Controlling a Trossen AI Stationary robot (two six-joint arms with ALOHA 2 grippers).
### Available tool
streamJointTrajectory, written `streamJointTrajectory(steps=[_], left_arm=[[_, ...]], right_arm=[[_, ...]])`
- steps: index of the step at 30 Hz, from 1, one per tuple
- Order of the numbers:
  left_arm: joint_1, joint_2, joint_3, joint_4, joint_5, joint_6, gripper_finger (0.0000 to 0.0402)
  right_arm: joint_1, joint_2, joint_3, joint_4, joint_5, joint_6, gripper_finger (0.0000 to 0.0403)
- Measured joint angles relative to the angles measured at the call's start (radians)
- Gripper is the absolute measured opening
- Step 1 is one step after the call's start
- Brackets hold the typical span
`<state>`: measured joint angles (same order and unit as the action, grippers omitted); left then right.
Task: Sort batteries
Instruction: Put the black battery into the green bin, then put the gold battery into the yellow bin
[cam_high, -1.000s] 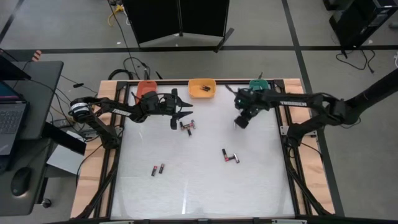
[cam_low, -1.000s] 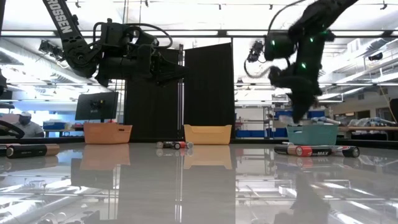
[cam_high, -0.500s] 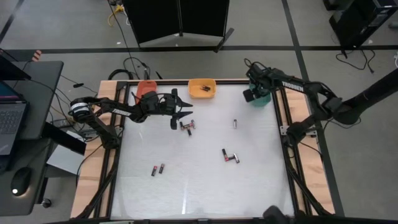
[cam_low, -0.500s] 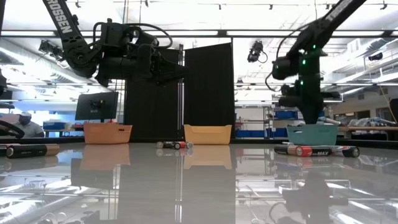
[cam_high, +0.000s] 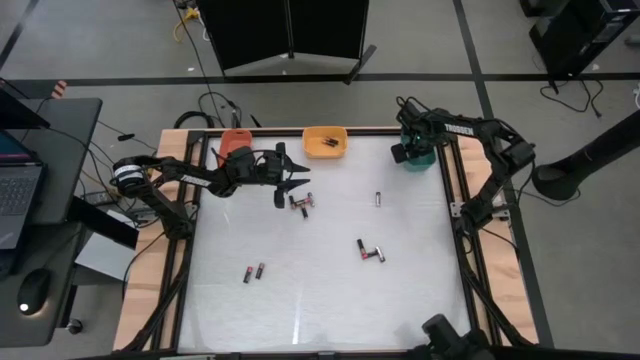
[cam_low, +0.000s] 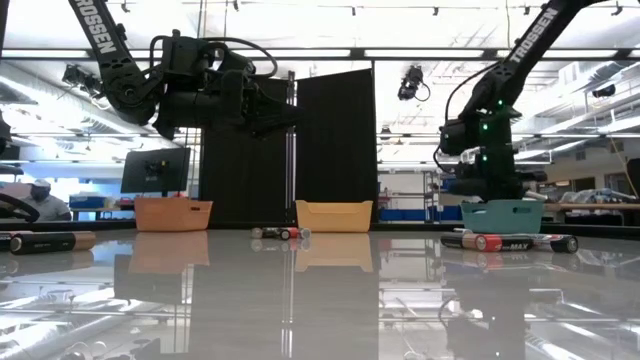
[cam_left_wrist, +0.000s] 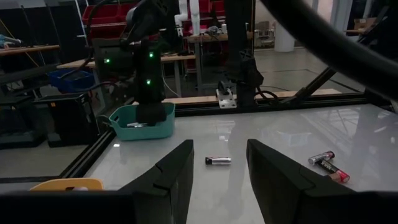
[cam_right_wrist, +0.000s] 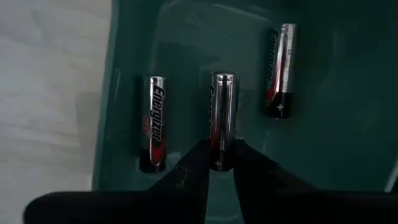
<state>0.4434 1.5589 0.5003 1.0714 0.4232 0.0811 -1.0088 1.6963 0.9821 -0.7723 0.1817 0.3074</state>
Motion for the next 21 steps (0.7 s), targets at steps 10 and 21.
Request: streamJointTrajectory(steps=[10,21], left_arm=[[0.000,-0.002,0.000,-0.001,0.011,-0.020,0.0156],[0.002,-0.259,0.029,-0.498,0.220,-0.109,0.0099]], right_arm=[[0.050,-0.143,0.065,-0.100,0.008,-0.109,0.0157],[0.288,-0.434,-0.035,-0.030,0.007,-0.198,0.0012]])
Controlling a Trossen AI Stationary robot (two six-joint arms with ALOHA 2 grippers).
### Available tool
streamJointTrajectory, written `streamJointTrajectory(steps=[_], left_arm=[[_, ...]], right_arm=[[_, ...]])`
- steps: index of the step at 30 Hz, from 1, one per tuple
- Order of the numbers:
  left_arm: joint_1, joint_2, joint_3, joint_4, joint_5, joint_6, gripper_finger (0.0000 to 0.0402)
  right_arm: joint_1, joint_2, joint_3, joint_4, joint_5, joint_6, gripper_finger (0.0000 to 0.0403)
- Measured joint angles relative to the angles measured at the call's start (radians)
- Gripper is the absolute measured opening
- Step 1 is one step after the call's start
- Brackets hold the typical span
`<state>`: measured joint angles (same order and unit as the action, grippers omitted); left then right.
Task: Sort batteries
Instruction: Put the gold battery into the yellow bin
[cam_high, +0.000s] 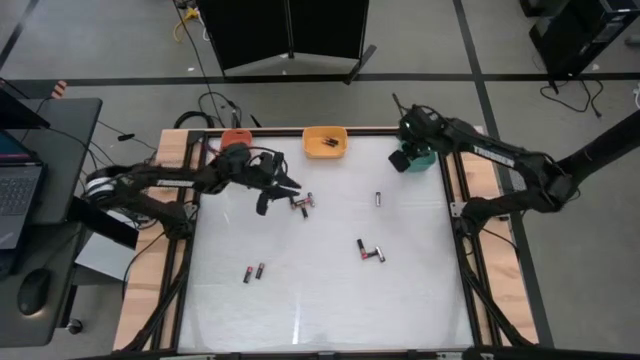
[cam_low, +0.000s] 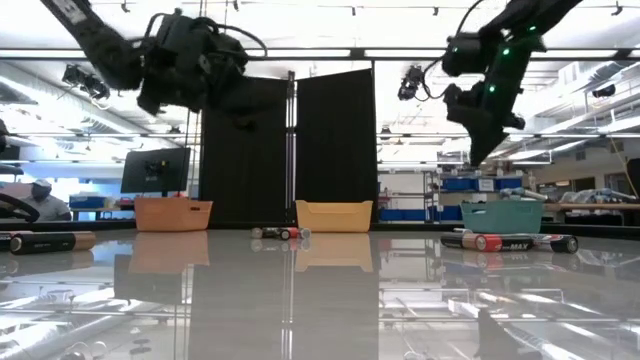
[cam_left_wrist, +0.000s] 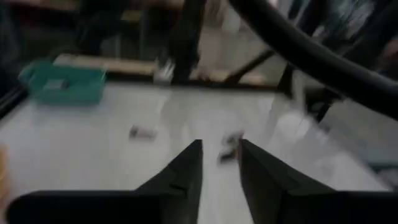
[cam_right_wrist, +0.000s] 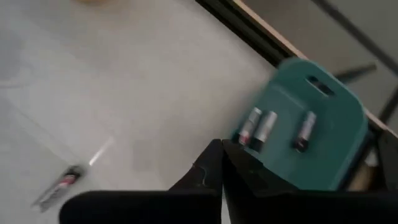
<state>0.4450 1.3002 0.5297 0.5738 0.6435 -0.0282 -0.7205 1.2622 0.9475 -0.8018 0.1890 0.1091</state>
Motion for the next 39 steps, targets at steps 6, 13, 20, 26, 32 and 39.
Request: streamJointTrajectory(steps=[6,13,20,26,32,39], left_arm=[[-0.044,-0.097,0.138,-0.608,-0.225,0.232,0.0017],[-0.102,-0.033,0.360,-1.132,-0.470,0.362,0.0007],[-0.102,0.137,0.543,-1.367,-0.504,0.575,0.0006],[-0.109,0.277,0.605,-1.390,-0.552,0.729,0.0039],[-0.122,0.343,0.625,-1.364,-0.563,0.767,0.0104],[-0.127,0.412,0.625,-1.295,-0.600,0.889,0.0158]], right_arm=[[0.124,-0.099,-0.146,0.176,-0.045,0.053,0.0024],[0.242,-0.146,-0.253,0.344,-0.046,0.063,0.0010],[0.295,-0.146,-0.258,0.378,-0.045,0.067,0.0026],[0.308,-0.146,-0.258,0.390,-0.045,0.048,0.0012],[0.308,-0.146,-0.258,0.390,-0.044,0.038,0.0026],[0.309,-0.146,-0.258,0.390,-0.045,0.013,0.0016]])
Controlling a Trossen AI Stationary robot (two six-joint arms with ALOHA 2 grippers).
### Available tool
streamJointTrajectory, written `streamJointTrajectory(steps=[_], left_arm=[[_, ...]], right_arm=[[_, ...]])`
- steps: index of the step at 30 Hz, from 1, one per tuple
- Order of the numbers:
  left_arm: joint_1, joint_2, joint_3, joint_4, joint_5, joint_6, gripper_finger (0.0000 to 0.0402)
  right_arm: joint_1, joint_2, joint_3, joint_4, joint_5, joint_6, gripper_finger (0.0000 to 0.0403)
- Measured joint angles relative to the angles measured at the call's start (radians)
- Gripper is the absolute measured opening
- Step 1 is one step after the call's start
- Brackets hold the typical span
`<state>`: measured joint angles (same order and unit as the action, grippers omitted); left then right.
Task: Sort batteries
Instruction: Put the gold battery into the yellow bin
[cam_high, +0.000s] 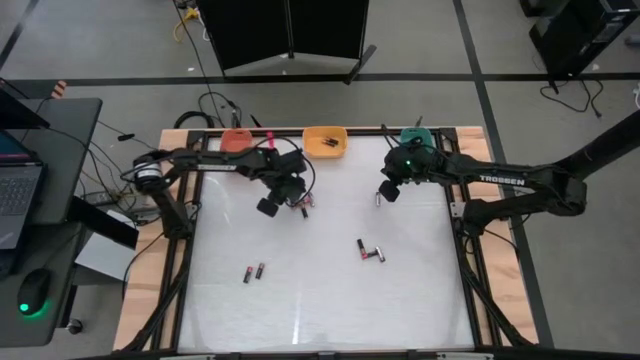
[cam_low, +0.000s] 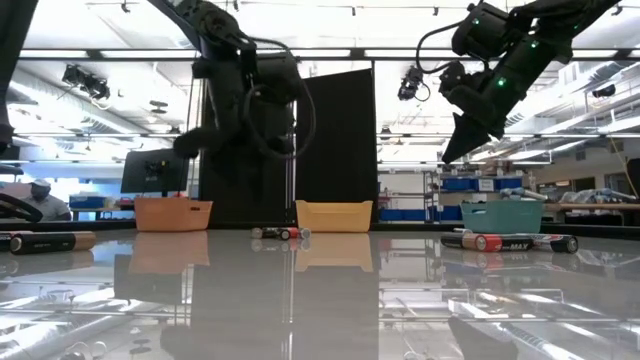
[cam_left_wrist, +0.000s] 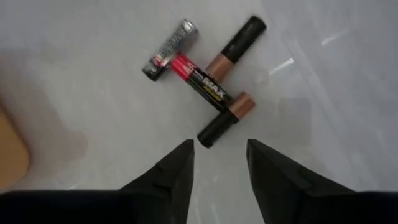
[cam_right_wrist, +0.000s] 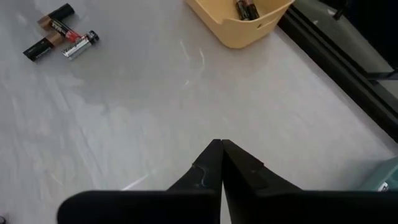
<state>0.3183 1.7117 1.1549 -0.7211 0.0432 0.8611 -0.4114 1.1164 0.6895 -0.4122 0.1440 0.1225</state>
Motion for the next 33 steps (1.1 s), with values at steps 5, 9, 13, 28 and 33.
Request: streamJointTrajectory(steps=[5,9,13,28,33], left_arm=[[-0.002,0.038,0.000,0.000,-0.042,0.054,0.0165],[-0.016,0.045,0.000,0.033,-0.055,0.105,0.0165],[-0.026,0.059,0.000,0.058,-0.071,0.150,0.0165],[-0.039,0.137,-0.001,0.053,-0.076,0.160,0.0162],[-0.043,0.144,0.002,0.045,-0.075,0.157,0.0154]], right_arm=[[0.000,0.000,0.000,0.000,-0.005,-0.008,0.0016],[0.000,0.000,0.000,0.000,-0.007,-0.014,0.0023],[0.000,0.000,0.000,0.000,-0.007,-0.015,0.0020],[0.016,0.001,-0.030,0.023,-0.034,-0.026,0.0020],[0.019,0.001,-0.030,0.024,-0.034,-0.028,0.0020]])
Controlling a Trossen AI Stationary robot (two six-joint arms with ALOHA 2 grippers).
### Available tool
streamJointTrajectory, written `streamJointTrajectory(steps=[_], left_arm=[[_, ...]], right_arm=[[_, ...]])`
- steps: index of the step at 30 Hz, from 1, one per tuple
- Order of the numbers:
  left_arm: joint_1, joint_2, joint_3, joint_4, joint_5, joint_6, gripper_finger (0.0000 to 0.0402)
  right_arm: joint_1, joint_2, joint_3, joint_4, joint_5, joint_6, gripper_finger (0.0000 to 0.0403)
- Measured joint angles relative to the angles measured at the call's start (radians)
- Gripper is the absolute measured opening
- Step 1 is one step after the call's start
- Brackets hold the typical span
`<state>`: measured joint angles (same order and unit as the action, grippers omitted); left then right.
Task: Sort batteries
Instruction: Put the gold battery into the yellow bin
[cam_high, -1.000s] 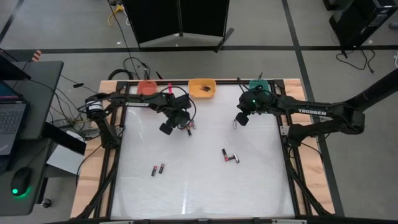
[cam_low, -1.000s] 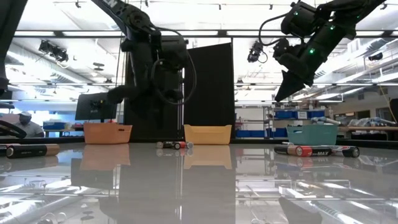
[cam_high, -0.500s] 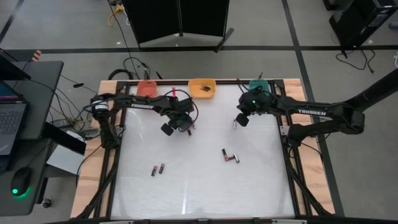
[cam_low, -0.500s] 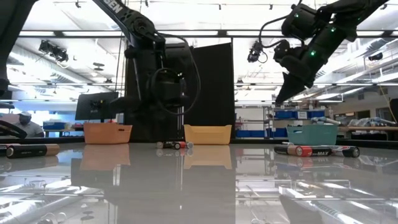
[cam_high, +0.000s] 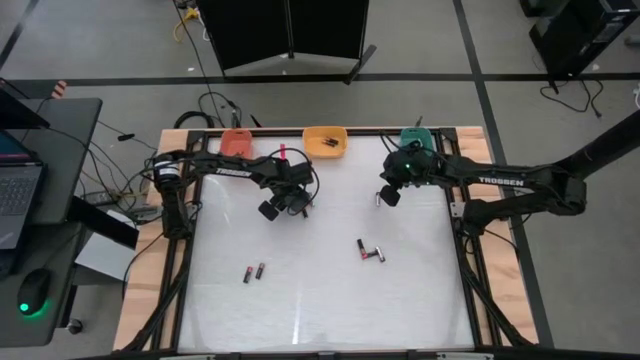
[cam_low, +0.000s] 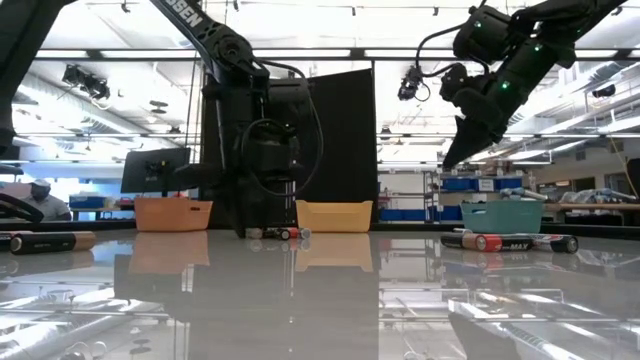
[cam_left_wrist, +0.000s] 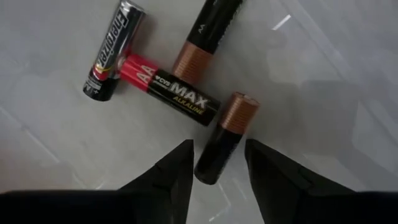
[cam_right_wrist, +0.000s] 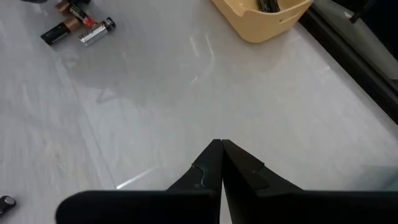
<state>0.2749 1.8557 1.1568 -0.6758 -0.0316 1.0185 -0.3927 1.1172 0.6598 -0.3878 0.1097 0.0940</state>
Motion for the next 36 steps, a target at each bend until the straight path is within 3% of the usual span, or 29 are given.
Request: streamJointTrajectory(steps=[6,13,21,27,32,36], left_arm=[[-0.011,0.001,0.000,-0.025,-0.003,-0.039,0.0119],[-0.031,0.001,0.001,-0.106,-0.005,-0.126,0.0047],[-0.062,-0.024,-0.007,-0.257,0.021,-0.307,0.0046],[-0.033,-0.162,-0.006,-0.271,0.026,-0.495,0.0046],[0.047,-0.272,-0.005,-0.168,0.025,-0.587,0.0046],[0.119,-0.257,0.029,-0.075,0.019,-0.589,0.0046]], right_arm=[[0.000,0.000,0.000,-0.001,0.000,0.000,0.0020],[0.000,0.000,0.000,-0.002,0.000,0.000,0.0020],[0.001,0.000,0.000,-0.005,-0.001,0.006,0.0020],[0.007,0.000,0.000,-0.005,-0.001,0.007,0.0020],[0.021,0.000,0.000,0.012,-0.001,0.007,0.0020],[0.032,0.000,0.000,0.048,-0.001,0.008,0.0020]])
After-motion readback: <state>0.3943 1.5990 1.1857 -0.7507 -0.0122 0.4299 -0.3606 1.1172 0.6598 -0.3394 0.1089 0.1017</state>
